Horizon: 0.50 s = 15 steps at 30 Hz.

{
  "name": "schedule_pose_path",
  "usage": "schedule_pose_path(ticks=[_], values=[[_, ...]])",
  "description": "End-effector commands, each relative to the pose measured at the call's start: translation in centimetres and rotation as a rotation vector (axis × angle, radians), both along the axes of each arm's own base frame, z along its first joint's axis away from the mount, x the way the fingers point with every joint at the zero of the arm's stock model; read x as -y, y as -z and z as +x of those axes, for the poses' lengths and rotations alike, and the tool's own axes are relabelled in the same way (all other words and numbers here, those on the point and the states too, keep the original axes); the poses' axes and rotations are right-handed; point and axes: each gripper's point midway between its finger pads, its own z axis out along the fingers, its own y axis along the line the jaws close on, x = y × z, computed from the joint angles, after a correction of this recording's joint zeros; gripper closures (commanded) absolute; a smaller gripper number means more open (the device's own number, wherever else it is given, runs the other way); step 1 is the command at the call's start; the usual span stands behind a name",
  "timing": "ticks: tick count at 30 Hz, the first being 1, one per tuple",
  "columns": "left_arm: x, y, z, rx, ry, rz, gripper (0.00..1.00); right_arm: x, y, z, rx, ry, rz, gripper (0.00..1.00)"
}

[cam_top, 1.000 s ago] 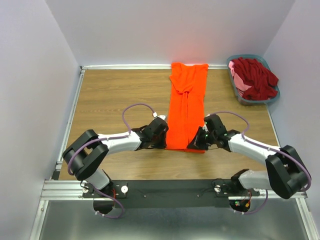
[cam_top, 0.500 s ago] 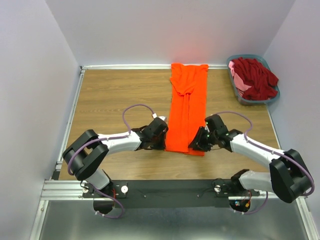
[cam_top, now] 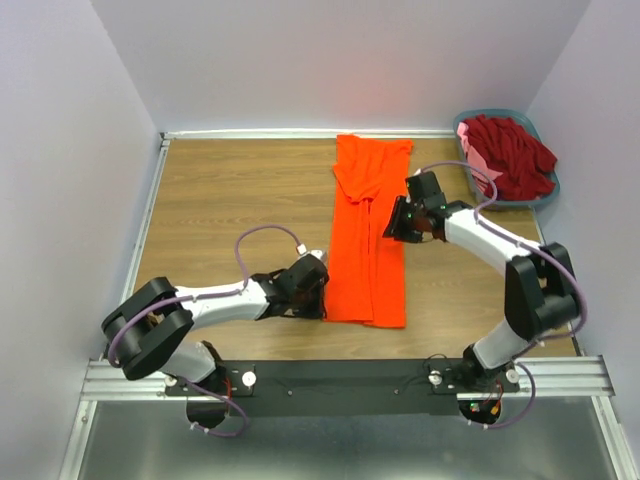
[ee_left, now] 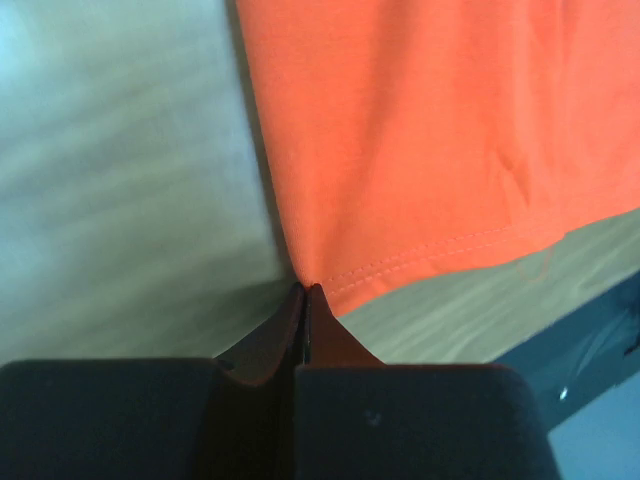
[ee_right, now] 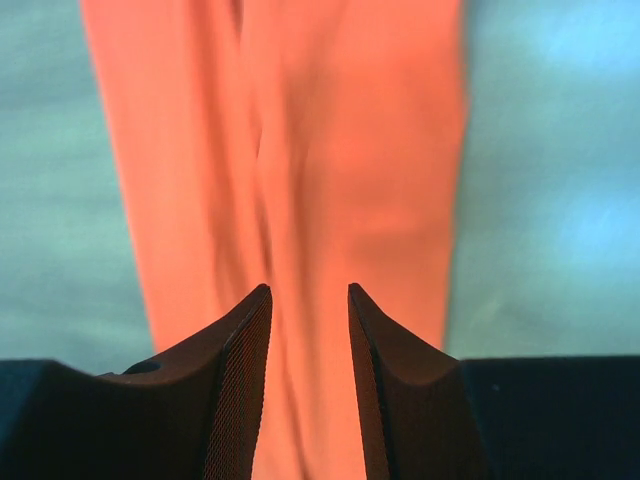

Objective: Fold and stack the t-shirts
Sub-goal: Fold the tshirt

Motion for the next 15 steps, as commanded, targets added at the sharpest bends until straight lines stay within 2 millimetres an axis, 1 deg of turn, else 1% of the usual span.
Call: schedule_pose_path(ticks=[1, 3, 4, 5, 6, 7, 8, 9, 10, 12, 13, 14, 15], values=[[-0.3, 0.4, -2.6, -0.067, -0.021, -0.037, 0.94, 2.6, -0.8, 5.5, 0.068, 0.011, -0.084, 0.55], [-0.5, 0.3, -3.1, -0.077, -0.039, -0.051, 0.91, 2.8, -0.7, 7.2, 0.081, -0.007, -0.092, 0.55], [-0.7, -0.1, -3.1, -0.074, -0.061, -0.072, 0.9, 3.0, 0.2, 8.1, 0.067, -0.008, -0.101, 0.55], [-0.9, -0.4, -3.1, -0.061, -0.074, -0.08, 0.85, 2.6, -0.5, 9.4, 0.091, -0.021, -0.097, 0.55], [-0.9, -0.8, -3.1, -0.056, -0.08, -0.096, 0.81, 2.3, -0.6, 10.0, 0.096, -0.03, -0.089, 0.55], [-1.1, -1.8, -2.8, -0.032, -0.104, -0.119, 0.67, 1.9, 0.3, 10.3, 0.076, -0.048, -0.076, 0.55], [-1.2, -2.4, -2.6, -0.017, -0.118, -0.131, 0.62, 1.5, -0.2, 11.1, 0.093, -0.055, -0.066, 0.55], [-1.2, -3.1, -2.7, -0.012, -0.123, -0.149, 0.59, 1.4, 0.0, 11.3, 0.09, -0.06, -0.063, 0.55], [-1.6, -4.4, -1.6, 0.042, -0.166, -0.162, 0.49, 1.1, 0.5, 11.2, 0.075, -0.07, -0.053, 0.55], [-1.7, -6.1, -0.6, 0.08, -0.196, -0.191, 0.36, 0.8, 0.0, 11.0, 0.074, -0.068, -0.03, 0.55], [-1.7, -6.9, -0.1, 0.098, -0.206, -0.202, 0.32, 1.1, 0.8, 10.0, 0.05, -0.063, -0.032, 0.55], [-1.5, -8.4, 0.8, 0.13, -0.208, -0.227, 0.28, 1.4, 0.0, 9.5, 0.062, -0.056, -0.033, 0.55], [-1.3, -9.0, 1.3, 0.149, -0.206, -0.234, 0.28, 1.4, 0.2, 8.7, 0.056, -0.069, -0.033, 0.55]])
